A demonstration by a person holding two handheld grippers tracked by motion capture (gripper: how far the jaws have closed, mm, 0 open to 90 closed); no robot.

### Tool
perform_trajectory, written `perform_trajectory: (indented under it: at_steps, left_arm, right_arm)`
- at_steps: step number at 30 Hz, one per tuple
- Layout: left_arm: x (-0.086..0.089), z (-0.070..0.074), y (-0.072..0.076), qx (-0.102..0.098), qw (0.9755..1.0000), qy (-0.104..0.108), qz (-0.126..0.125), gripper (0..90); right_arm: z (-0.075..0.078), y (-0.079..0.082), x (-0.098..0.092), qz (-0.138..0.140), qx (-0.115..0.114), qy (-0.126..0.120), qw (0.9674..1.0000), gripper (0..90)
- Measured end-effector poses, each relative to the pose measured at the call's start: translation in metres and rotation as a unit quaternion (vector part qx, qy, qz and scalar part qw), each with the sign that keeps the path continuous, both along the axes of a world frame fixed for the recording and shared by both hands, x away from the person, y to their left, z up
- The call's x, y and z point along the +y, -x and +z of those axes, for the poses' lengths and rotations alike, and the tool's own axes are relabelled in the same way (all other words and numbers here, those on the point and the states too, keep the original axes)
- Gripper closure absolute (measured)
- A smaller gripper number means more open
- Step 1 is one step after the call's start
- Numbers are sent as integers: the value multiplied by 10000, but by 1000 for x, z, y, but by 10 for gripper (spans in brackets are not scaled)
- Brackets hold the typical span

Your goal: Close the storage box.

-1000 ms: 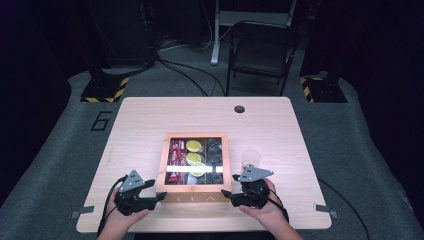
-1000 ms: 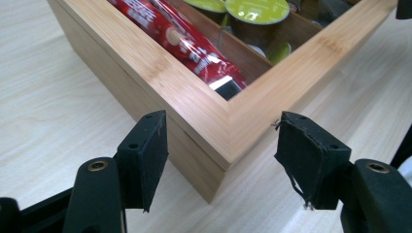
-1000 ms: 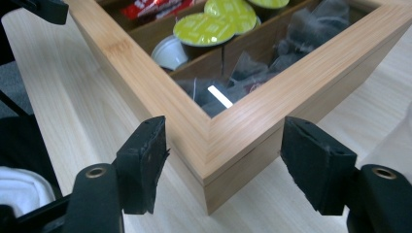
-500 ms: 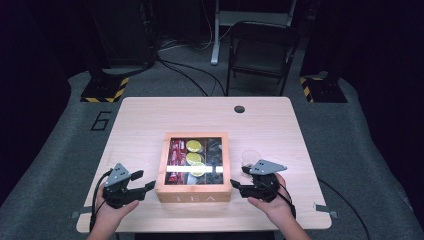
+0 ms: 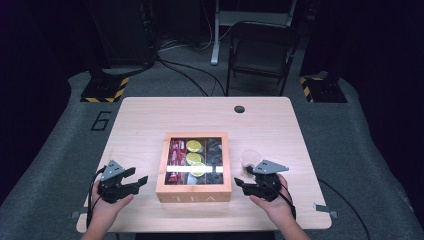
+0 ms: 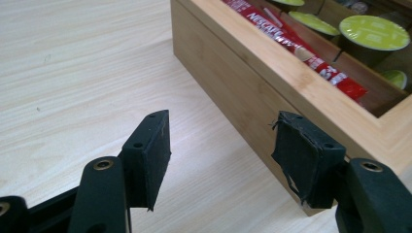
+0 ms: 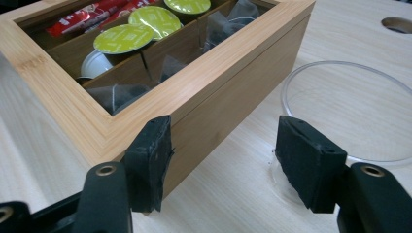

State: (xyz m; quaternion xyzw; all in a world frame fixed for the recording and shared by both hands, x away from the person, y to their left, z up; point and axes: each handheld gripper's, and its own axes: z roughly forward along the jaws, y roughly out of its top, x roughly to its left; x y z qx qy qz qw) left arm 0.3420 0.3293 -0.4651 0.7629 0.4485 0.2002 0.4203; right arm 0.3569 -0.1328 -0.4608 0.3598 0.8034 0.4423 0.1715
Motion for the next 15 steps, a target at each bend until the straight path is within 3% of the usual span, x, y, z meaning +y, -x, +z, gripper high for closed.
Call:
perform_trajectory:
  at_steps: [11,15]
  left_arm:
    - [2,-6,-5,108,9999,36,64,381]
    - [2,-6,-5,71,9999,68,101,380]
  right_arm:
    - [-2,0,-1,-66,-55,56,9999,389]
    - [8,8,1,72,15,-352,9994,371]
